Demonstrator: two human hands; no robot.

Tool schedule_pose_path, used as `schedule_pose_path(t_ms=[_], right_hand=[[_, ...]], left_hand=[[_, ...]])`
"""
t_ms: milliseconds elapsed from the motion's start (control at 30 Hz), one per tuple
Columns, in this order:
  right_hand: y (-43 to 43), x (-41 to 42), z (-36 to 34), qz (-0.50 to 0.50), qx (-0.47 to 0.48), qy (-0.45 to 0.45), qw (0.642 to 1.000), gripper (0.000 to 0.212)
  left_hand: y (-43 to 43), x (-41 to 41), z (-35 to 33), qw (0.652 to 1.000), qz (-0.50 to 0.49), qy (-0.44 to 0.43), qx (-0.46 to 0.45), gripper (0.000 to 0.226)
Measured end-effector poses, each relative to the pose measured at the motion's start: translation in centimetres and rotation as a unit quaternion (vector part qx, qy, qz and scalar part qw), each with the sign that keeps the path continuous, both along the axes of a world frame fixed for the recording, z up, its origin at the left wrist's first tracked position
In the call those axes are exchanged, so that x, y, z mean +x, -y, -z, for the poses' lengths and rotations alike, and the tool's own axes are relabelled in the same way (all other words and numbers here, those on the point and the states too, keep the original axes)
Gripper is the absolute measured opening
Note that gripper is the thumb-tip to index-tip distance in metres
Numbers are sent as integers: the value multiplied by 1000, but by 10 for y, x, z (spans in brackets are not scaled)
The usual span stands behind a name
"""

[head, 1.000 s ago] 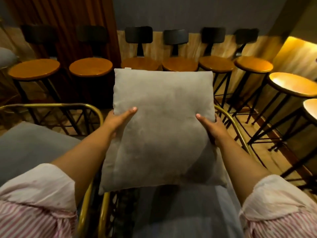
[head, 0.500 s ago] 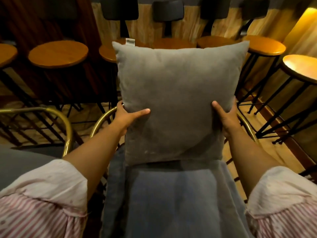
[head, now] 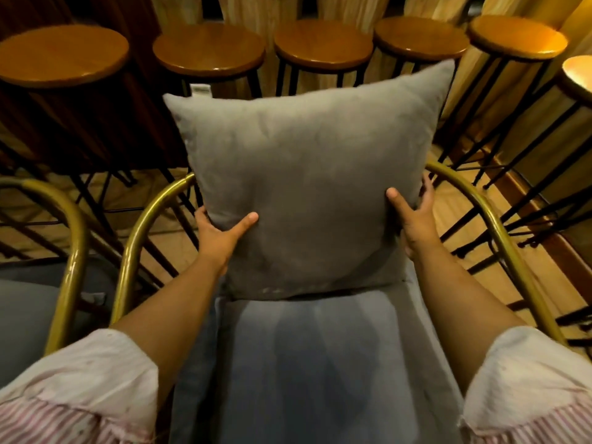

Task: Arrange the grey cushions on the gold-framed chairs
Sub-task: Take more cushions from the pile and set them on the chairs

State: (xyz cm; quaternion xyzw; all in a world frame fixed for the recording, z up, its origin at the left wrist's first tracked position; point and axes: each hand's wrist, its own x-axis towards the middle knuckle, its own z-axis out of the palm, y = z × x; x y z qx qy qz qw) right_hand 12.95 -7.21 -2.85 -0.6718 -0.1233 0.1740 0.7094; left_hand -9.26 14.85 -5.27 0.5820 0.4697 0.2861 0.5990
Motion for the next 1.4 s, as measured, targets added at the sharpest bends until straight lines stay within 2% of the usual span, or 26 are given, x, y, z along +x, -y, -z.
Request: schedule_pose_path(t_ms=[133,333,433,533,633,767,867,1067,1233,1400], right_hand=[[-16,14,-13,-9,2,14,1000,110],[3,8,20,40,-79,-6,996,92],[6,11,27,79,-115,5,990,86],[-2,10,33,60,-142,41,987,84],[-6,4,43,50,-151,45,986,84],[-1,-1,44,34,-203,27,978,101],[6,-20,45,38,-235,33,971,85],[21,-99,11,-3,-290,37,956,53],[21,-198,-57,-96,-263,92,955,46],[14,-312,-104,-190,-229,72,952,41]], left_hand=[[-12,-2,-4,1000,-14,9,16,102],[-7,3,-2,997,49,-15,54,102],[-7,13,-3,994,67,-35,82,112],[-10,18,2,992,81,-58,81,118],[-14,20,13,991,85,-79,74,111],[-13,24,8,987,85,-130,39,106],[-1,13,-2,983,110,-142,43,95],[53,-54,-31,932,220,-281,60,71],[106,-140,-88,941,213,-254,72,62],[135,-266,-133,943,161,-272,109,55]])
